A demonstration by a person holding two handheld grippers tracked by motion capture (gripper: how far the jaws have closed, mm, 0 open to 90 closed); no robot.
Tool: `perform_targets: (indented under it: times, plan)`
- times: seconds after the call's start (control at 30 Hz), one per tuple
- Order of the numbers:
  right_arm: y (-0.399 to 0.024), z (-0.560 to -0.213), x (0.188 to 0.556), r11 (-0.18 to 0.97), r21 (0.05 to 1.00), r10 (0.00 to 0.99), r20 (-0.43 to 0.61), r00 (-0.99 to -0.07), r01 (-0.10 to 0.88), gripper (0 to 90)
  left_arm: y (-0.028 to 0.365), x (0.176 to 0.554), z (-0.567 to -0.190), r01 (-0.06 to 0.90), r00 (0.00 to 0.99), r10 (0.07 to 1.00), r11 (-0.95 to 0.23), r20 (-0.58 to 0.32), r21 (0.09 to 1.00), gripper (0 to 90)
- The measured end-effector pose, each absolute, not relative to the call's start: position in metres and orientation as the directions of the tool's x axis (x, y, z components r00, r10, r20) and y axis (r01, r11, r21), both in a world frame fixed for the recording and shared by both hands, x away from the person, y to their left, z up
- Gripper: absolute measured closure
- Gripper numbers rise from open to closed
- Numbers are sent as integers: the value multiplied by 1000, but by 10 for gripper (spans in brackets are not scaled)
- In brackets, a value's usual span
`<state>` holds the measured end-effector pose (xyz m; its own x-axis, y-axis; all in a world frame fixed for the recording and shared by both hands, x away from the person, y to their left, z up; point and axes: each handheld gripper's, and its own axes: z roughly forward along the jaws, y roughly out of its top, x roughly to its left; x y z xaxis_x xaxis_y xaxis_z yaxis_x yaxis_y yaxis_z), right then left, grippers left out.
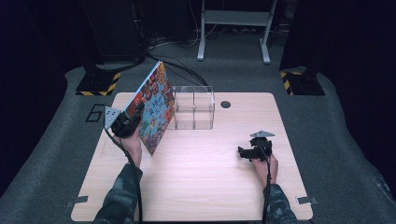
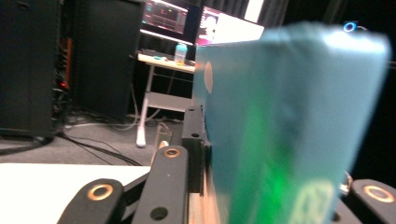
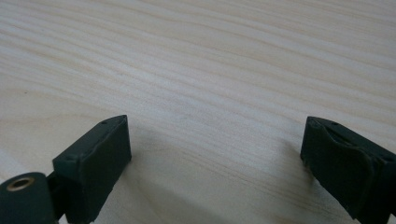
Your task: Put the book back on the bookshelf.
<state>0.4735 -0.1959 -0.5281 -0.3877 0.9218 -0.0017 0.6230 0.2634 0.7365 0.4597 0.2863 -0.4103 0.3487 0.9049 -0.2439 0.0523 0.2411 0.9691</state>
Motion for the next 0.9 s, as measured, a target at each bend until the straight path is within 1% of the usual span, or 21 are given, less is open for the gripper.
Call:
perform_targets:
  times: [0.03,0.13,0.27,0.37,0.53,0.57,0.67,0.7,0.77,0.87,0.9]
  plan:
    - [-196,-528,474,263,737,922,-1,-387,623,76,287,459,-410,61,351,903,240,-246,969,741]
    - [-196,-528,473,265,736,921,-3,-389,623,77,287,458,-409,86,344,906,230,-245,969,733]
    - [-196,-528,473,265,736,921,-3,-389,623,77,289,459,-407,122,319,904,259,-285,958,770]
    - [-196,-528,473,263,736,922,-1,-387,623,77,286,460,-406,126,286,908,282,-307,951,778]
    - [-196,-528,473,263,736,922,-1,-387,623,77,283,461,-405,130,285,907,285,-311,950,767]
    - [-196,-528,473,265,736,921,-2,-389,623,78,285,462,-406,136,290,906,279,-308,951,758]
    - [-196,-528,473,266,736,921,-3,-390,623,79,289,464,-411,183,302,900,268,-314,946,690]
    - [-196,-528,473,266,736,921,-3,-390,623,78,290,464,-413,199,312,895,267,-319,943,683]
    - [-196,-528,473,266,736,921,-2,-390,623,79,291,463,-414,203,324,892,260,-316,944,663]
    - [-196,-528,473,266,736,921,-3,-391,622,79,293,459,-414,227,347,885,240,-309,944,599]
    - [-196,-528,473,266,736,921,-2,-391,622,79,294,458,-414,222,358,884,233,-301,947,581]
